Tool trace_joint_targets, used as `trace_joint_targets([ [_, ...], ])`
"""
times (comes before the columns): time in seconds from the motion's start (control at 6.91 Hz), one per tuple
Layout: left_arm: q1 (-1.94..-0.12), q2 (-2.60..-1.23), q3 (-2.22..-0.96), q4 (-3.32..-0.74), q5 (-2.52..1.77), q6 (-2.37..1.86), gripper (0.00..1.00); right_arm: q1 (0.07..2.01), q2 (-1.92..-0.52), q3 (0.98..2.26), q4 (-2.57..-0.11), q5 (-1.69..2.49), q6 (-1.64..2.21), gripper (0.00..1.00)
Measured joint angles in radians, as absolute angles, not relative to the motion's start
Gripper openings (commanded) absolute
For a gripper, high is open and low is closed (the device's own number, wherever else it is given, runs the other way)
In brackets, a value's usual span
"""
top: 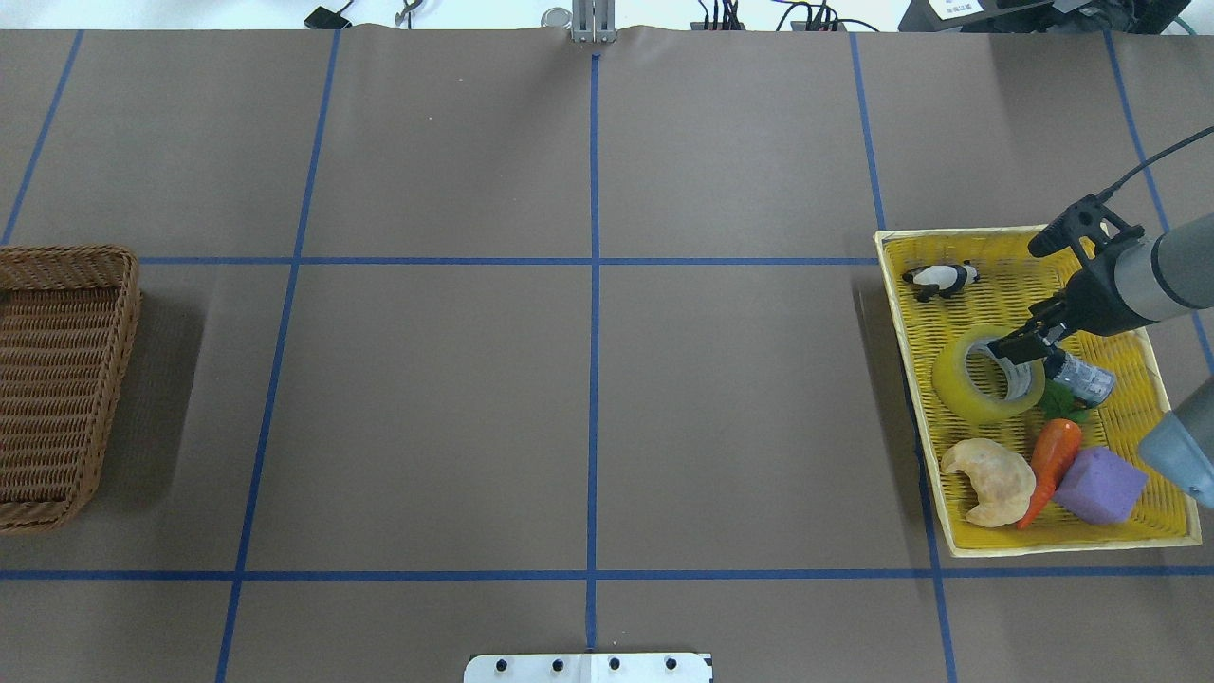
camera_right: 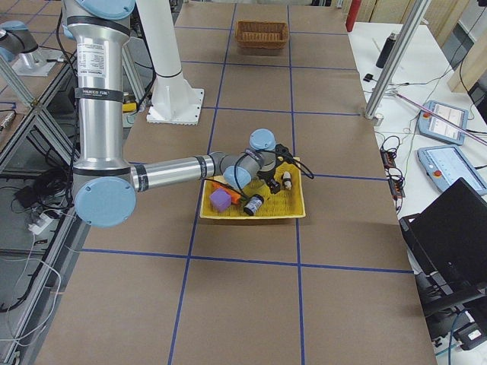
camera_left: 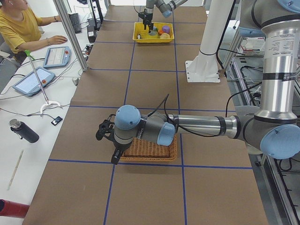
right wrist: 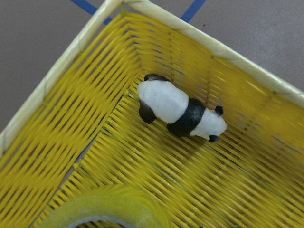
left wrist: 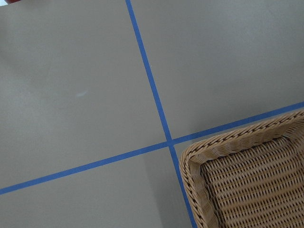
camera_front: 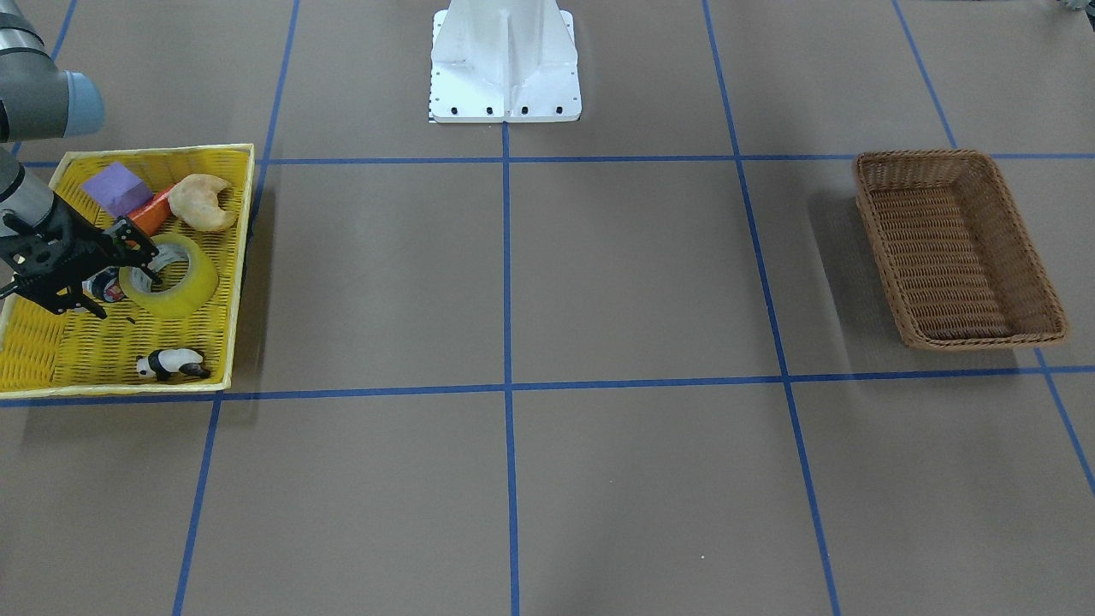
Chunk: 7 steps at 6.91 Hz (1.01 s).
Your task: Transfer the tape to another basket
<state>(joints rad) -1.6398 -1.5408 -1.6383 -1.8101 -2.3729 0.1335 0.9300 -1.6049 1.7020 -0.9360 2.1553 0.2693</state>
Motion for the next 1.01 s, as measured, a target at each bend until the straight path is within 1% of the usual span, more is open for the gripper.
trace_joint_targets([
  [0.14, -1.640, -1.540, -1.638, -1.810, -2.373, 0.133, 0.99, 0.915, -1.614, 1.702, -0.937, 2.154, 0.267, 0.35],
  [0.29, -1.640, -1.540, -1.638, -1.810, -2.373, 0.133, 0.99, 0.895, -1.618, 1.699, -0.940, 2.149, 0.266, 0.14],
  [0.43, -1.640, -1.540, -1.638, -1.810, -2.373, 0.133, 0.99, 0.882, -1.619, 1.697, -0.941, 2.142, 0.266, 0.00],
  [0.72, -1.639, -1.540, -1.638, -1.810, -2.373, 0.133, 0.99, 0.888, -1.618, 1.697, -0.943, 2.138, 0.255, 0.00],
  [1.01, -1.640, -1.540, -1.638, -1.810, -2.373, 0.134, 0.99, 0.943, -1.613, 1.701, -0.943, 2.146, 0.237, 0.00],
])
